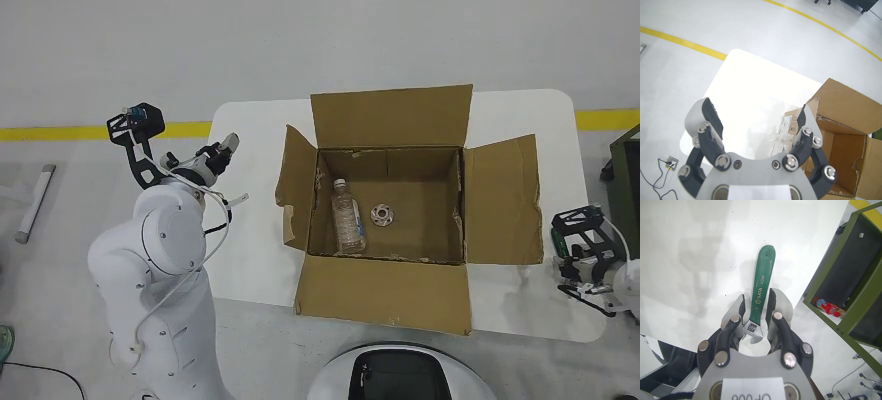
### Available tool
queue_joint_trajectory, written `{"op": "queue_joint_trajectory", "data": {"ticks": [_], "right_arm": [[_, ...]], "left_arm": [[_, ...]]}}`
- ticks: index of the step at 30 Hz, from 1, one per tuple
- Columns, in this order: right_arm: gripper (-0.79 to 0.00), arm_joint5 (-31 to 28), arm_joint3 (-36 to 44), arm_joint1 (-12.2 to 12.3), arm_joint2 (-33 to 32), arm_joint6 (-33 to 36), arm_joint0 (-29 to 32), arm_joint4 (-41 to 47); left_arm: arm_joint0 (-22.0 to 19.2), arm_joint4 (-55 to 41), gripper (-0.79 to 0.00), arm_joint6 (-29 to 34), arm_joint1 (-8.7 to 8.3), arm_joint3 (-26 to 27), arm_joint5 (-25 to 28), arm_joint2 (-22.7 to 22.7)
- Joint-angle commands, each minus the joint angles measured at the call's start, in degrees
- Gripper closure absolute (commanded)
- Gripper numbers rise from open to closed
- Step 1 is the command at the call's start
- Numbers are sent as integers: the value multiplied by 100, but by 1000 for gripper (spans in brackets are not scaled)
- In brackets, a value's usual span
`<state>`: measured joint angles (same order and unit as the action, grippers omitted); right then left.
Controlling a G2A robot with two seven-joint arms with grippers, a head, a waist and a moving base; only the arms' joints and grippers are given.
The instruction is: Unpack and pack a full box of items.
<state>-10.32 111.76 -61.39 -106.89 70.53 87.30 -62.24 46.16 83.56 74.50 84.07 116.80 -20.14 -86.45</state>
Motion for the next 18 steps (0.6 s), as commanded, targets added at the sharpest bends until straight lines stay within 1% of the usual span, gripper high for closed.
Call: {"op": "queue_joint_trajectory", "data": {"ticks": [1,6,7,8,10,12,13,18], "right_arm": [[-296,-1,-7,7,-1,-5,1,4],[-274,-16,-96,27,6,-37,-14,22],[-259,-17,-119,31,13,-40,-16,22],[-200,-15,-131,35,20,-46,-22,21],[-135,-24,-158,42,33,-54,-30,30],[-117,-22,-179,50,43,-59,-38,33],[-77,-29,-189,54,53,-60,-43,29],[0,-41,-268,74,83,-74,-88,54]], "left_arm": [[0,0,-785,0,0,0,0,0],[0,0,-785,0,0,0,0,0],[0,0,-785,0,0,0,0,0],[0,0,-785,0,0,0,0,0],[0,0,-785,0,0,0,0,0],[0,0,-785,0,0,0,0,0],[0,0,-785,0,0,0,0,0],[0,0,-785,0,0,0,0,0]]}}
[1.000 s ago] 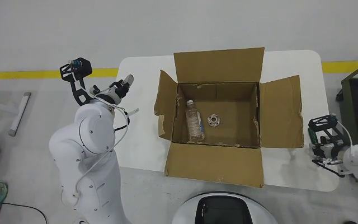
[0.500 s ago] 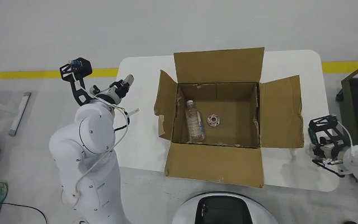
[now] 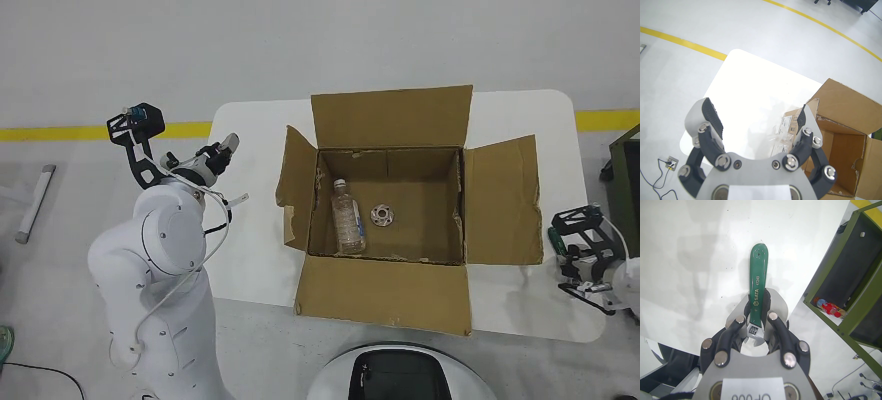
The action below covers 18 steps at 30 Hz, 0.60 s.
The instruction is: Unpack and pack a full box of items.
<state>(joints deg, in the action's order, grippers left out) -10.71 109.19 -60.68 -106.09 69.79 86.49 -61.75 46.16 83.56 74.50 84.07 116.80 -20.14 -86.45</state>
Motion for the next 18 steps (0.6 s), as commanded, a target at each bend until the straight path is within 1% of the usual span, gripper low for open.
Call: {"op": "queue_joint_trajectory", "data": {"ticks": [1,5,8,10,14,18], "right_arm": [[0,-2,-17,7,5,-5,-14,15],[0,33,88,16,-100,-123,-42,258],[0,109,395,19,-396,-364,-61,699],[0,192,695,18,-716,-583,-62,1128],[0,212,1383,-4,-1416,-1134,-101,2513],[0,168,1883,5,-1932,-1316,-175,3532]], "left_arm": [[0,0,-785,0,0,0,0,0],[0,0,-785,0,0,0,0,0],[0,0,-785,0,0,0,0,0],[0,0,-785,0,0,0,0,0],[0,0,-785,0,0,0,0,0],[0,0,-785,0,0,0,0,0]]}}
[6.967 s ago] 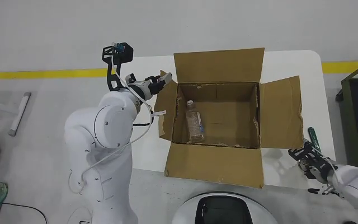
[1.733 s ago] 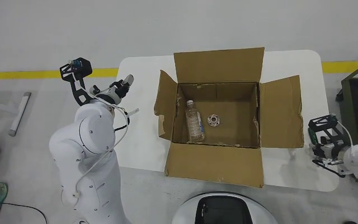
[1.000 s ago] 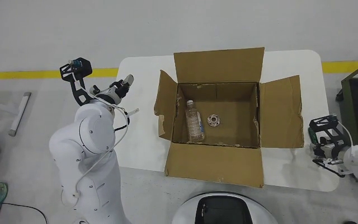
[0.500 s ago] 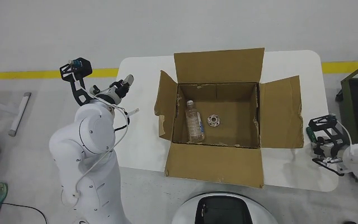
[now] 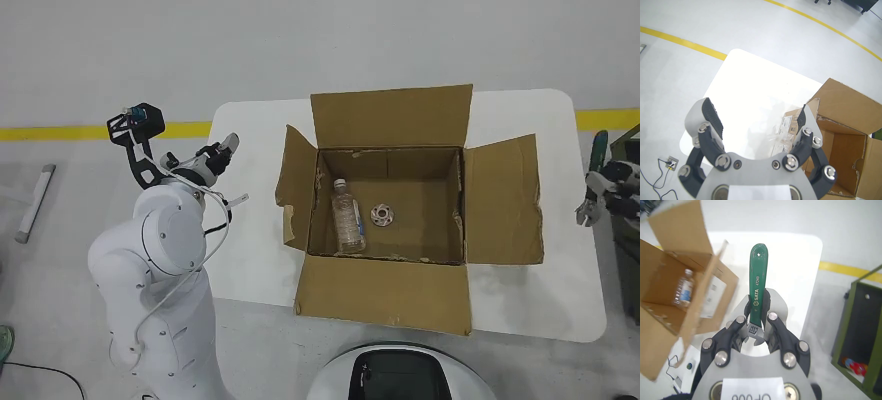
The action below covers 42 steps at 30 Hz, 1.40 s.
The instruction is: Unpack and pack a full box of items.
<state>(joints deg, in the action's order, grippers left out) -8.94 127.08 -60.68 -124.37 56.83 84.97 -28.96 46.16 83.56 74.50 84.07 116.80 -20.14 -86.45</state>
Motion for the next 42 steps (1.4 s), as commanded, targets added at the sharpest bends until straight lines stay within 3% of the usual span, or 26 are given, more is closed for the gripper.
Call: {"op": "queue_joint_trajectory", "data": {"ticks": [1,8,16,27,39,41,42], "right_arm": [[0,-19,211,11,-181,-35,-56,510],[0,74,669,80,-32,-17,-337,1789],[0,482,393,129,1700,-382,-749,2088],[0,1594,-894,44,4332,-1139,-1563,49],[-18,2457,-1504,-67,5642,-682,-2429,-1623],[-89,2519,-1602,-83,5748,-570,-2522,-1770],[-243,2565,-1643,-93,5781,-537,-2563,-1791]], "left_arm": [[0,0,-785,0,0,0,0,0],[0,0,-785,0,0,0,0,0],[0,0,-785,0,0,0,0,0],[0,0,-785,0,0,0,0,0],[0,0,-785,0,0,0,0,0],[0,0,-785,0,0,0,0,0],[0,0,-785,0,0,0,0,0]]}}
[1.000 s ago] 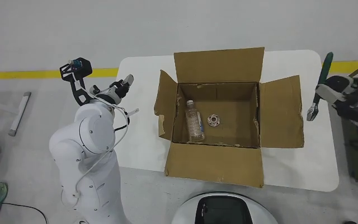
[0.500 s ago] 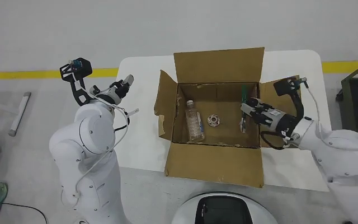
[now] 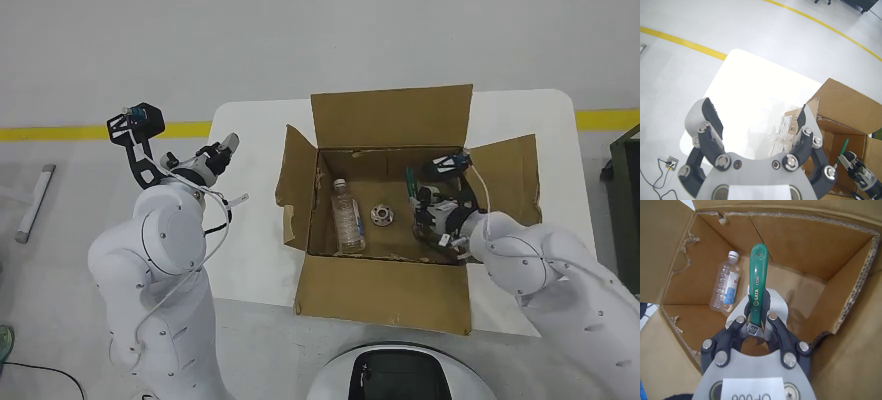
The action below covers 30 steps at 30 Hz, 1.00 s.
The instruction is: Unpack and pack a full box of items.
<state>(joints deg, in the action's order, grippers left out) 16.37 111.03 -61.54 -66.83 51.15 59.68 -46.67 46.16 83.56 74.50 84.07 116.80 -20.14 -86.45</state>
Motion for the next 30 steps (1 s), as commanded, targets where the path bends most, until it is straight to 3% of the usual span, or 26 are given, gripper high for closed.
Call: {"op": "queue_joint_trajectory", "data": {"ticks": [1,3,9,11,15,16,18,23,27,30], "right_arm": [[-357,47,-65,-13,63,80,-77,-99],[-431,55,-79,-25,111,130,-132,-171],[-314,-1,-88,-51,92,196,-168,-63],[-231,-38,-29,-55,35,175,-153,14],[-142,-156,245,-47,-331,-16,-36,465],[-132,-244,376,-39,-525,-158,36,679],[-3,-476,664,-13,-1051,-488,245,1143],[0,-1375,1239,92,-2965,-1221,1168,1853],[0,-1831,983,114,-4585,-1607,2085,2221],[0,-2208,542,92,-5262,-1799,2733,2301]], "left_arm": [[0,0,-785,0,0,0,0,0],[0,0,-785,0,0,0,0,0],[0,0,-785,0,0,0,0,0],[0,0,-785,0,0,0,0,0],[0,0,-785,0,0,0,0,0],[0,0,-785,0,0,0,0,0],[0,0,-785,0,0,0,0,0],[0,0,-785,0,0,0,0,0],[0,0,-785,0,0,0,0,0],[0,0,-785,0,0,0,0,0]]}}
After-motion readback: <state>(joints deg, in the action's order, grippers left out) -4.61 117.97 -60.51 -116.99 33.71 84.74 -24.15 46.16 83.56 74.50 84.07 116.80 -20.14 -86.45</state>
